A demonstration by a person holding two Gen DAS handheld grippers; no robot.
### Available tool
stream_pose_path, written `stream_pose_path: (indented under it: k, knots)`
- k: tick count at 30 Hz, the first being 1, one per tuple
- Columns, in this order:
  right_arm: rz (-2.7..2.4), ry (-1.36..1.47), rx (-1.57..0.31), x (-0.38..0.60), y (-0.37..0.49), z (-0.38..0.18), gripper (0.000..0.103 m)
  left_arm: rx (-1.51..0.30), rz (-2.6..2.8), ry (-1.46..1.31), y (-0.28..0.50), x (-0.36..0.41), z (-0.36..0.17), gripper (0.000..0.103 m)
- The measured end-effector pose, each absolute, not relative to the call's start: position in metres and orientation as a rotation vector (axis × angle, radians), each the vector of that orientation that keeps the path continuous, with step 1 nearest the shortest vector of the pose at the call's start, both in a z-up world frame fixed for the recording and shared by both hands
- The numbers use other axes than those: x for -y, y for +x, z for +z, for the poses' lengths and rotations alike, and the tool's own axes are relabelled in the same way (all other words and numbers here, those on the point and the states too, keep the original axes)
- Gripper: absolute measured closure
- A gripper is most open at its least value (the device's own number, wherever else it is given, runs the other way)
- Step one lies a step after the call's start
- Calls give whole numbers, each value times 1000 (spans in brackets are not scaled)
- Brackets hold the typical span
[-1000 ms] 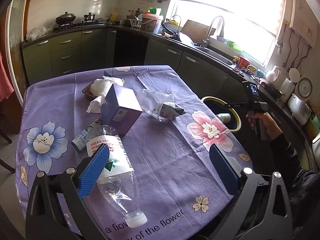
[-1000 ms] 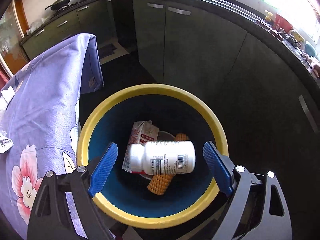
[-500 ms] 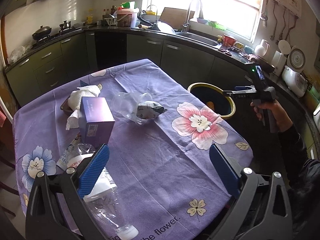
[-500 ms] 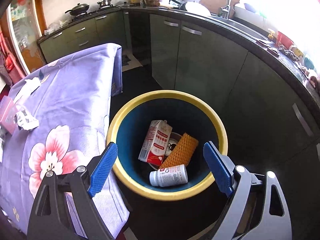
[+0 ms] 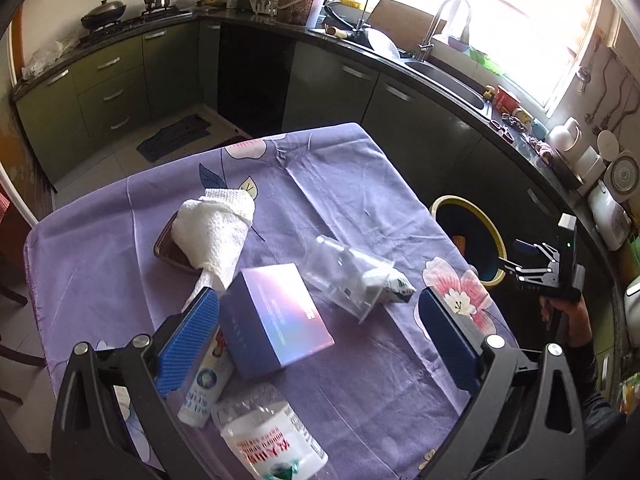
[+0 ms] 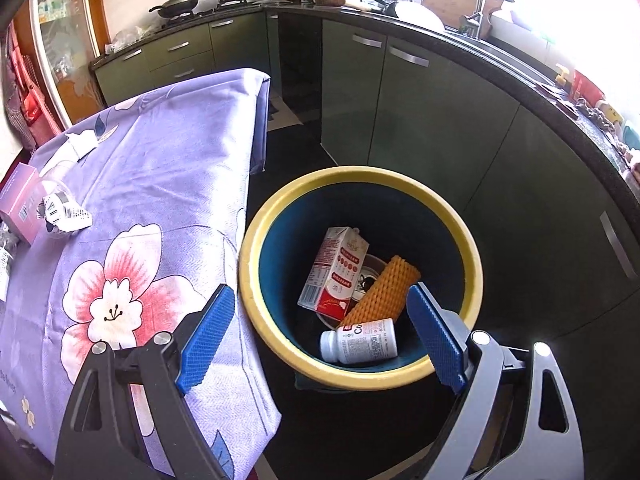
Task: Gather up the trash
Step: 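Drop the pill bottle into the bin by opening the right gripper, then grasp the purple cream box with the left gripper and lift it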
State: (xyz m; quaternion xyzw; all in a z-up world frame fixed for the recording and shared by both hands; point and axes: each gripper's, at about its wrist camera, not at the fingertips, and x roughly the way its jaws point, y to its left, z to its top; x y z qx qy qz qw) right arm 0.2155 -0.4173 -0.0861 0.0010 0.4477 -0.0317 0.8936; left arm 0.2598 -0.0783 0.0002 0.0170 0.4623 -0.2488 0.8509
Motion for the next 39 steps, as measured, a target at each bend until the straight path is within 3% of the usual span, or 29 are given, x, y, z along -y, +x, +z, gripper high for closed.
stream_pose_path:
  k: [6,14,22,27,33,39]
  knots:
    - [-56,-14,-958,411,214,-92,16,-1111,-497,40,286,86,-29,16]
    - [-26,-39,-977,397,226,-94,16,-1327,-286,137,283,113,-61,15]
    - [28,-34,-971,387,224,-97,16,-1351,-18,329,292,128,-77,16]
    - [33,-22,-980,392,222,-103,16,-1391,5,335,296,128,-86,43]
    - [32,-6,-980,401,216,-105,16,-1396,-8,311,296,122,-81,50]
    - [28,4,-975,405,211,-104,16,-1387,-88,284,284,120,-67,51]
